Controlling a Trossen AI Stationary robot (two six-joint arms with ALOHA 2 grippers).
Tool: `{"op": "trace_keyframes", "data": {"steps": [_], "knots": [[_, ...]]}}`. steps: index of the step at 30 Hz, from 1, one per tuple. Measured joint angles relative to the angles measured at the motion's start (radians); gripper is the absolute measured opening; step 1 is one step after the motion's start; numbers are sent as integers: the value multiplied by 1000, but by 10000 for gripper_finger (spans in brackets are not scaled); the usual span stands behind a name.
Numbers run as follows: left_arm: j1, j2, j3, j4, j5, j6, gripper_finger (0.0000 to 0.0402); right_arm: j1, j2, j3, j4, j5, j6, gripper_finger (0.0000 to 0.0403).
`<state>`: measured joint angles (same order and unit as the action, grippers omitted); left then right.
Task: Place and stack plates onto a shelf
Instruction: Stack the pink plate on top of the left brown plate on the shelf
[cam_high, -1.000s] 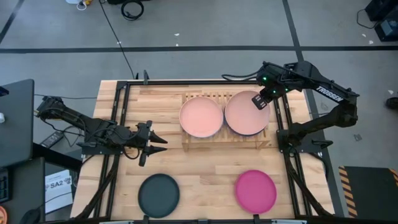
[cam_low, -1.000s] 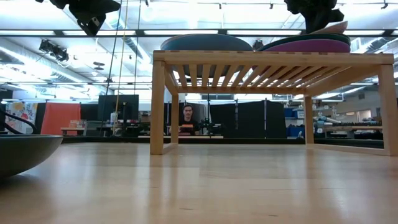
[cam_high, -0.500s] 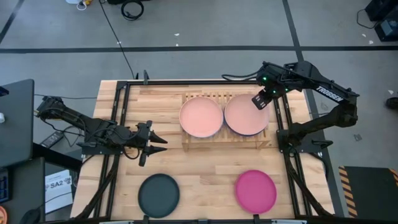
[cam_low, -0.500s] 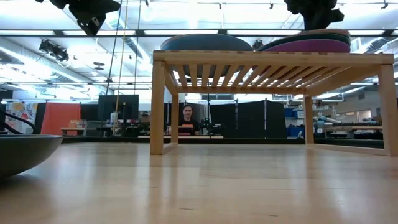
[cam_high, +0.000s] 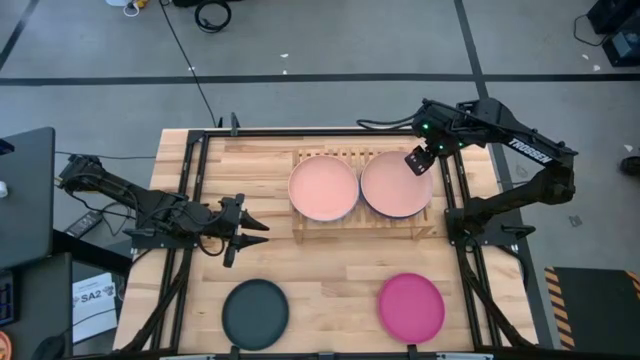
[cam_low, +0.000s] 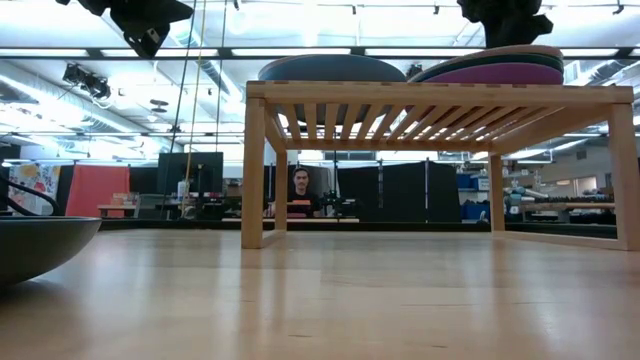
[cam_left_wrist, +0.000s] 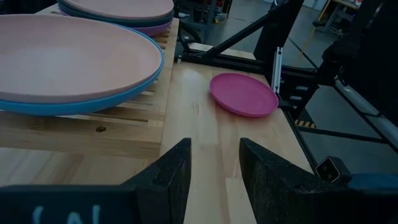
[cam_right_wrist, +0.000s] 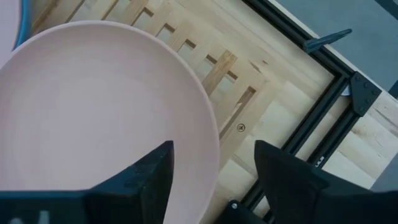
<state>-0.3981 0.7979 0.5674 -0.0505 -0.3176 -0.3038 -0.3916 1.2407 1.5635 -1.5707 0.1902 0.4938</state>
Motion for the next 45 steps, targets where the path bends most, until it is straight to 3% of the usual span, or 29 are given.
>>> {"op": "trace_keyframes", "data": {"steps": [24,34,45], "knots": [[0,0,0,0,0,0,142,26,-21,-1,0,-34,-24,232],[0,0,0,0,0,0,142,255,-121,-1,-1,-11,182,232],[0,0,0,0,0,0,142,586,-98,-1,0,73,382,232]]}}
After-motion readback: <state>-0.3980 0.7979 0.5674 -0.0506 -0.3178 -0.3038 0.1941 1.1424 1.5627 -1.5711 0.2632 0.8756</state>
